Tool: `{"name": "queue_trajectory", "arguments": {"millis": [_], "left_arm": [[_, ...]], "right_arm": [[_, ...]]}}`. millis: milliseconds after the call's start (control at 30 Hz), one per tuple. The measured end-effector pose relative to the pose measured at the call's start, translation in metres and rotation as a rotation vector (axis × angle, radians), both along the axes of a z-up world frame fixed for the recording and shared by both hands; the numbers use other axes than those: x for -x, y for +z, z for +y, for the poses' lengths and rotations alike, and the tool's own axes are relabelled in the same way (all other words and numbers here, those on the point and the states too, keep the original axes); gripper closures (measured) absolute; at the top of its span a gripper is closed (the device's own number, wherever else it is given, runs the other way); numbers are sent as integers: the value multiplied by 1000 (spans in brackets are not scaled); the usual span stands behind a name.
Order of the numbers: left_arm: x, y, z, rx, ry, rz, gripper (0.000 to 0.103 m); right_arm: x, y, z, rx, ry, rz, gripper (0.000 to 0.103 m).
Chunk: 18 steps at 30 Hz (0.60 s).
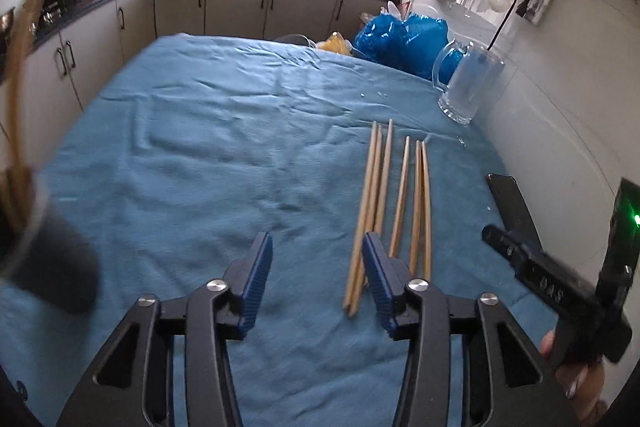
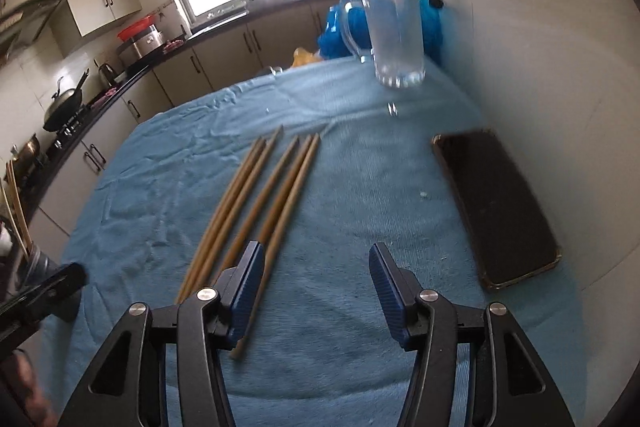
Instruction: Organize utensils
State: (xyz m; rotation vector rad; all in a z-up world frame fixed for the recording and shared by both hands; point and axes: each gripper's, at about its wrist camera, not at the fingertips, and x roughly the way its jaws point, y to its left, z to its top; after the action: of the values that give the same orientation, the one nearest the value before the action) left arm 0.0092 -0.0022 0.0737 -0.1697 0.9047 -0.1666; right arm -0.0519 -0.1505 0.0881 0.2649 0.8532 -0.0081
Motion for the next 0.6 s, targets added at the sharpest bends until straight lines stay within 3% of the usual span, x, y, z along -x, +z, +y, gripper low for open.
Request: {"name": "queue_trajectory", "arguments": {"millis": [100, 300, 367, 467, 600], "left_arm": [[-23, -16, -17, 13, -14, 29, 67], [-63, -48, -41, -14, -64, 89, 79], [-70, -55, -45, -24, -80, 106, 88], [-79, -62, -47, -31, -79, 109, 98], [-84, -63, -43, -31, -81, 100, 103]], "right_arm": [[-11, -10, -4, -54, 45, 28, 59], [-33, -28, 1, -113, 103, 64, 60], [-38, -32, 3, -113, 110, 71, 60], [-45, -36, 5, -115, 119, 76, 60], [-53, -41, 7, -108, 127, 85, 60]]}}
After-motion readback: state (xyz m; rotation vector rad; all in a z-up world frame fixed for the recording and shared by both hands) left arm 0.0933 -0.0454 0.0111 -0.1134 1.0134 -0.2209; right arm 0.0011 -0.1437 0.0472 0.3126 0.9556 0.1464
